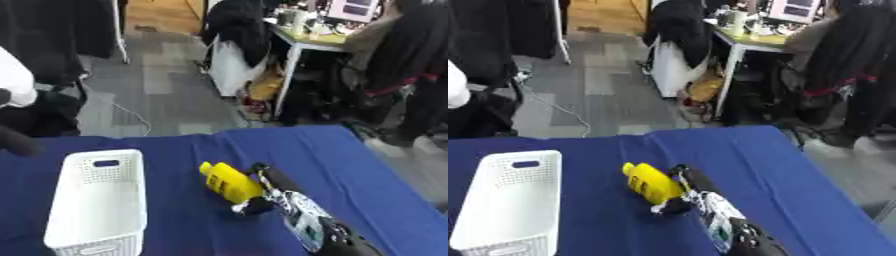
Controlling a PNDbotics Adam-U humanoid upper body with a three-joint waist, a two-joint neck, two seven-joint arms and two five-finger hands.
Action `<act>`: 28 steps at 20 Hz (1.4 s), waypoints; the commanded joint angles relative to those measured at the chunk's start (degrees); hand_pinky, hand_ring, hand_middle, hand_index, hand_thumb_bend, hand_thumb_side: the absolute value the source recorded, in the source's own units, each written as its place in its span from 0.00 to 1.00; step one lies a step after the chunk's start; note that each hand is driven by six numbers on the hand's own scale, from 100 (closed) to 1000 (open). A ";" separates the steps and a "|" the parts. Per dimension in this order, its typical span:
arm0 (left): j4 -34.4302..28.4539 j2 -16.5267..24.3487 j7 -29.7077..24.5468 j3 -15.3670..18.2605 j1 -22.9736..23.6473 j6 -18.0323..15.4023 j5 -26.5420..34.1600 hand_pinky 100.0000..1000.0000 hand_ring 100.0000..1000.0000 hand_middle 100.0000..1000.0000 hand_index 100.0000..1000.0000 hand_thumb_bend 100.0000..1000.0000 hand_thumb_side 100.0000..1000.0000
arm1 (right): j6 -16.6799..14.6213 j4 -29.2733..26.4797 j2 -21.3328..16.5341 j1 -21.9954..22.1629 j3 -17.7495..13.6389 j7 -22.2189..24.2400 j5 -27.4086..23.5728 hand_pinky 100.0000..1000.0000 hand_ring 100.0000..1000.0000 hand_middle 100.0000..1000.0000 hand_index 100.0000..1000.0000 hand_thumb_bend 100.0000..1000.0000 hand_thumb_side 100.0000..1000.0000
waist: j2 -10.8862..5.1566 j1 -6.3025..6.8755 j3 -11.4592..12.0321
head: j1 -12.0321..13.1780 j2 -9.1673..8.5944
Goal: Pick up objects on the table and place them in the box.
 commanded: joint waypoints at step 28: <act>-0.74 -0.85 -0.76 -0.17 -3.29 0.19 2.12 0.59 0.55 0.81 0.82 0.12 0.81 | -5.75 2.23 -1.77 -1.02 -1.29 -12.20 9.10 0.00 0.00 0.00 0.24 0.33 0.46 | 0.23 -0.29 1.62 | -2.61 -0.98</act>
